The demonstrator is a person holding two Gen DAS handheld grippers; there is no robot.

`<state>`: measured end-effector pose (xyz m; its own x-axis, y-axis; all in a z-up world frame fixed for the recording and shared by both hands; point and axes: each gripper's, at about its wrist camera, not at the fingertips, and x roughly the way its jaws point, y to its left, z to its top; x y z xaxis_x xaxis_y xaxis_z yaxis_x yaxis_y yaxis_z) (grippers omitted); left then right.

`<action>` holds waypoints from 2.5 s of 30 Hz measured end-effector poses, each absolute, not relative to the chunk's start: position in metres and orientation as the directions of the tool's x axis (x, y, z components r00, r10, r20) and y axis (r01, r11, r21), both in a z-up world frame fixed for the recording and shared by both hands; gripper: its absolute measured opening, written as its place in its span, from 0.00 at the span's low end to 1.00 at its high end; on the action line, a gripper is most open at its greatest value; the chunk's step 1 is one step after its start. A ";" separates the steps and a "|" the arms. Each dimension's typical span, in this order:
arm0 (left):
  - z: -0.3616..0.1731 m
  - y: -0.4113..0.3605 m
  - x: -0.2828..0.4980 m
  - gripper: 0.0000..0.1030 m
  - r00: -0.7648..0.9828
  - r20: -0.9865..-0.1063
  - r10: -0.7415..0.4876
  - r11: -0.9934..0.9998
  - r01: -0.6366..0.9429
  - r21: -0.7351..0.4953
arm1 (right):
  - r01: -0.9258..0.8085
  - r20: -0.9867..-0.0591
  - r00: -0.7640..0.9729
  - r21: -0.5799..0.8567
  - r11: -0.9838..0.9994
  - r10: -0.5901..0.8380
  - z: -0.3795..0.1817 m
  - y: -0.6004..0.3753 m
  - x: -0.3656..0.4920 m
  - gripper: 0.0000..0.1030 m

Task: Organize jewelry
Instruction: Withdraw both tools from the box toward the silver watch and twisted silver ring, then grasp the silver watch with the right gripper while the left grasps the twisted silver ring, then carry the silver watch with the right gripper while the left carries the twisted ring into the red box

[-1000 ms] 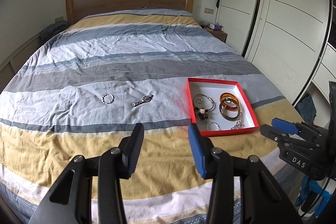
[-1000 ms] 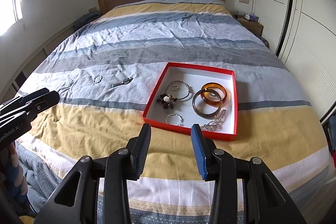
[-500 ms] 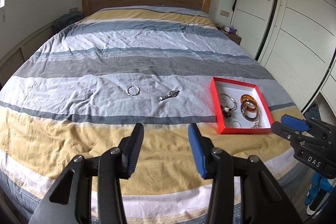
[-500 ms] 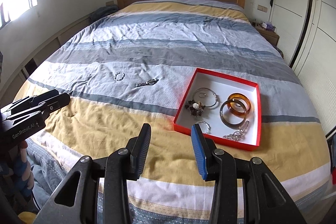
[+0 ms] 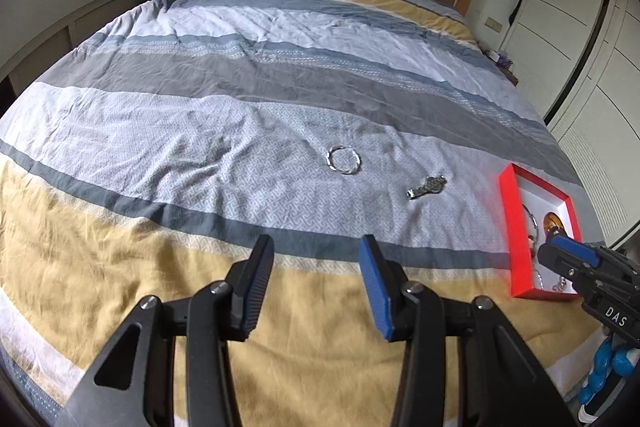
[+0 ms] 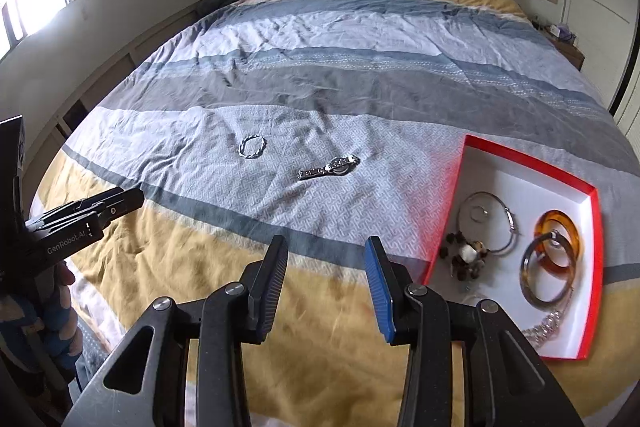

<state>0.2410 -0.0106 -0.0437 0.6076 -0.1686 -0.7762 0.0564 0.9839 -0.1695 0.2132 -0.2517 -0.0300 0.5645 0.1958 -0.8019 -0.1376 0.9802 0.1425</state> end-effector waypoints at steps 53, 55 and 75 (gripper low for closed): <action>-0.112 -0.051 0.377 0.05 0.596 -0.784 -0.173 0.985 0.102 -0.140 | -0.060 -0.757 0.580 0.327 0.943 0.300 -0.117 -0.250 0.349 0.25; -0.102 -0.052 0.372 0.05 0.605 -0.776 -0.175 0.984 0.104 -0.141 | -0.070 -0.747 0.592 0.325 0.943 0.302 -0.106 -0.253 0.341 0.25; -0.017 -0.143 0.314 0.05 0.627 -0.710 -0.320 0.944 0.269 -0.188 | -0.018 -0.676 0.710 0.262 0.965 0.196 -0.008 -0.341 0.260 0.25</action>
<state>0.3145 -0.1431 -0.0168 0.6266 -0.3204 -0.7104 0.2695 0.9444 -0.1883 0.2597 -0.3407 -0.0076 0.7102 0.1964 -0.6761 -0.0176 0.9650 0.2618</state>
